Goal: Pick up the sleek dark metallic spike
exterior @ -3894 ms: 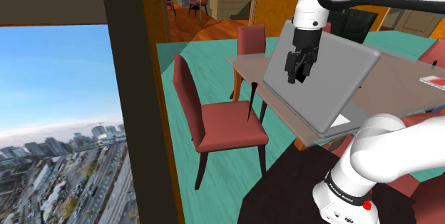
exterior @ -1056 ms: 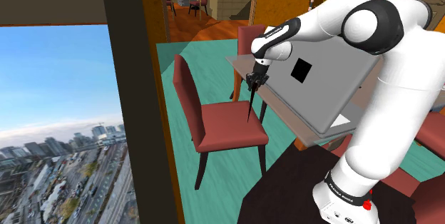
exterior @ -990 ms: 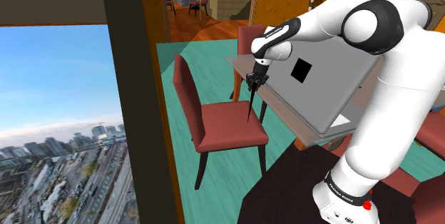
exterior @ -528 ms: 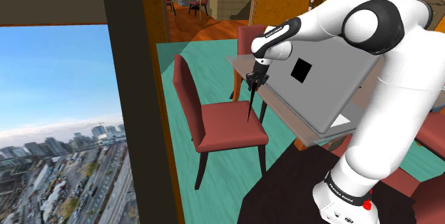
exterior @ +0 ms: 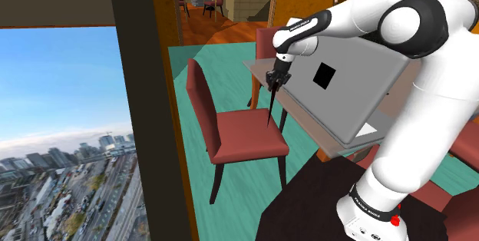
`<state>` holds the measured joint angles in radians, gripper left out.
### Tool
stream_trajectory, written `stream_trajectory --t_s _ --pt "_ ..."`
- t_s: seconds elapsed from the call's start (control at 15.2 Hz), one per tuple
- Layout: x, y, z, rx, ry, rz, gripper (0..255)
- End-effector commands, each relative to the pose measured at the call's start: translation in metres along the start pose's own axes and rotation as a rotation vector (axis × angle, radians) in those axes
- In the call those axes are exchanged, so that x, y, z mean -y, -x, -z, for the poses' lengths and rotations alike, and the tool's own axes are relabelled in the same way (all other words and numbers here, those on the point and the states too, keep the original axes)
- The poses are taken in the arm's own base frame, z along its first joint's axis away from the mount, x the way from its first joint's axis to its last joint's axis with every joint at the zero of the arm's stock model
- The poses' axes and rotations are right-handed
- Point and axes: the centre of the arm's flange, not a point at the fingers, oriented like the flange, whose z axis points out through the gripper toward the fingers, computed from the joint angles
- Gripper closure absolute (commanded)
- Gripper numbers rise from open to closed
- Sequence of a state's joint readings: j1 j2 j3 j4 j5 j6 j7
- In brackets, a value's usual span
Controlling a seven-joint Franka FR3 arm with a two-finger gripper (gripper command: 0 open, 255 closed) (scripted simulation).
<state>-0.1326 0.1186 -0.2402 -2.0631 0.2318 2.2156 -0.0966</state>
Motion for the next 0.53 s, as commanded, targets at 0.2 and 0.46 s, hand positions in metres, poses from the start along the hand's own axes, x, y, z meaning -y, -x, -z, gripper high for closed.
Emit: stream_trajectory --t_s 0.2,0.46 --pt "0.003 -0.002 0.025 0.000 0.000 0.000 255" --pt "0.005 -0.002 0.037 0.000 0.000 0.000 255"
